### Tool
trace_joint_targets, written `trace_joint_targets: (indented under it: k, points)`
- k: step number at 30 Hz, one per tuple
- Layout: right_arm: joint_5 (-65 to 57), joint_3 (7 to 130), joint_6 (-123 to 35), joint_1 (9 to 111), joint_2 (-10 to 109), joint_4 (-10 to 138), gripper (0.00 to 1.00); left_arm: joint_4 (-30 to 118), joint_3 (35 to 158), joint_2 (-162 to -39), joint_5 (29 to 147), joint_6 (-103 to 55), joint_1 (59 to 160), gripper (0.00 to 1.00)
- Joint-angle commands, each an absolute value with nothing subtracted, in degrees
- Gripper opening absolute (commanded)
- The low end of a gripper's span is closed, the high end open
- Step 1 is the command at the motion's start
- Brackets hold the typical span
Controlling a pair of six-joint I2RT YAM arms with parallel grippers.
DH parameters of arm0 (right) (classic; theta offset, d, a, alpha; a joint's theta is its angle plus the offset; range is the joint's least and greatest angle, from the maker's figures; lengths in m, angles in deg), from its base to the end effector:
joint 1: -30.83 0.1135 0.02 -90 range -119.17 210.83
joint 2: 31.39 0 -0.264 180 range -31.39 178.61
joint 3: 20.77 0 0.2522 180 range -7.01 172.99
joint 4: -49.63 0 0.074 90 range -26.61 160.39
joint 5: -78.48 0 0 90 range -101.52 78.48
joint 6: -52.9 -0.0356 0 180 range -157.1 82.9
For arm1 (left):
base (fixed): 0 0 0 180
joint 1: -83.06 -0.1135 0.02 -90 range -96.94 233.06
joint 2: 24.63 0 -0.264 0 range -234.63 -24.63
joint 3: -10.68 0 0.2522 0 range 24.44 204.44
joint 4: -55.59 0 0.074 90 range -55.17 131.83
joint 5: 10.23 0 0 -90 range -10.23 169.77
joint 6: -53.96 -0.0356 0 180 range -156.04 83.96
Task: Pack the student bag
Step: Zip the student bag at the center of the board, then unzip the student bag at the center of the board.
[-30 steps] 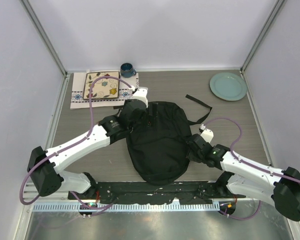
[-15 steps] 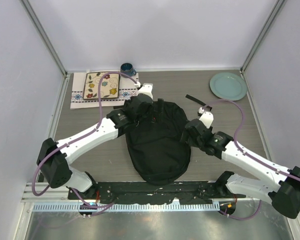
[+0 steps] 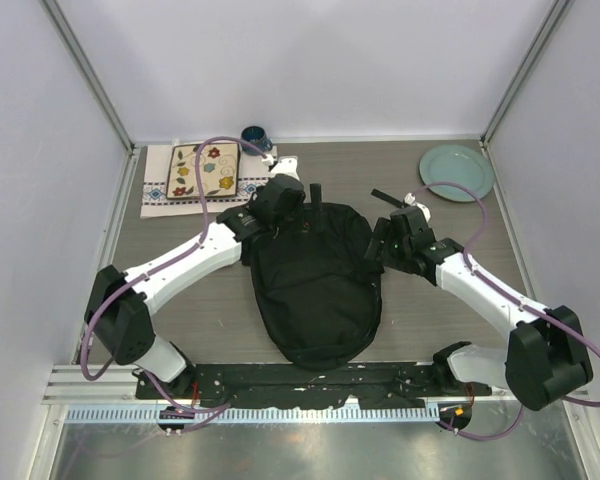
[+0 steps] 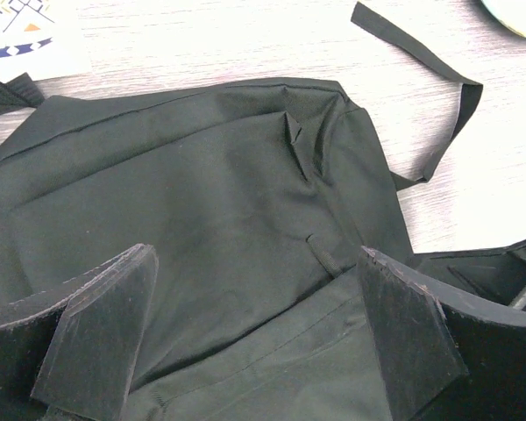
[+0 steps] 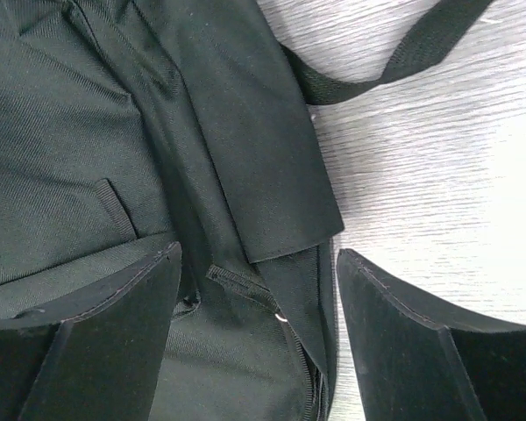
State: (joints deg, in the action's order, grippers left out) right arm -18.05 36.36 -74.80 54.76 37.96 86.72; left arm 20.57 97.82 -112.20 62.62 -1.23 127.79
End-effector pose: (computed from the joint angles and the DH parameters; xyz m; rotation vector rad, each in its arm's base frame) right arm 0.2253 0.0956 0.2242 0.3457 2.4299 0.3459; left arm 0.2553 -0.2382 0.3127 0.0197 2.1963 -0.4685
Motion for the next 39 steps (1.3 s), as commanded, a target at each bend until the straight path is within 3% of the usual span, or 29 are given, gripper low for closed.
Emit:
trace_joint_targets:
  k: [1,29,32,33,39]
  points:
    - [-11.79,38.25,-72.43,53.33,39.54,81.5,0.77,20.03,101.52,-113.66,62.98,0.87,127.45,0.99]
    - [-1.06,35.88,-70.94,48.59,39.81,76.93,0.74,11.86,113.2,-126.14,62.54,2.81,126.57,1.0]
    - [-0.97,34.91,-71.82,48.59,39.19,76.48,0.73,12.3,114.95,-127.54,65.95,2.72,126.57,0.95]
    - [-1.41,34.48,-71.91,48.59,39.02,76.4,0.72,12.12,115.31,-128.68,67.1,2.81,126.83,0.89]
    - [-11.07,31.49,-75.33,48.5,34.45,79.03,0.71,12.3,115.49,-131.85,69.49,5.08,129.11,0.86]
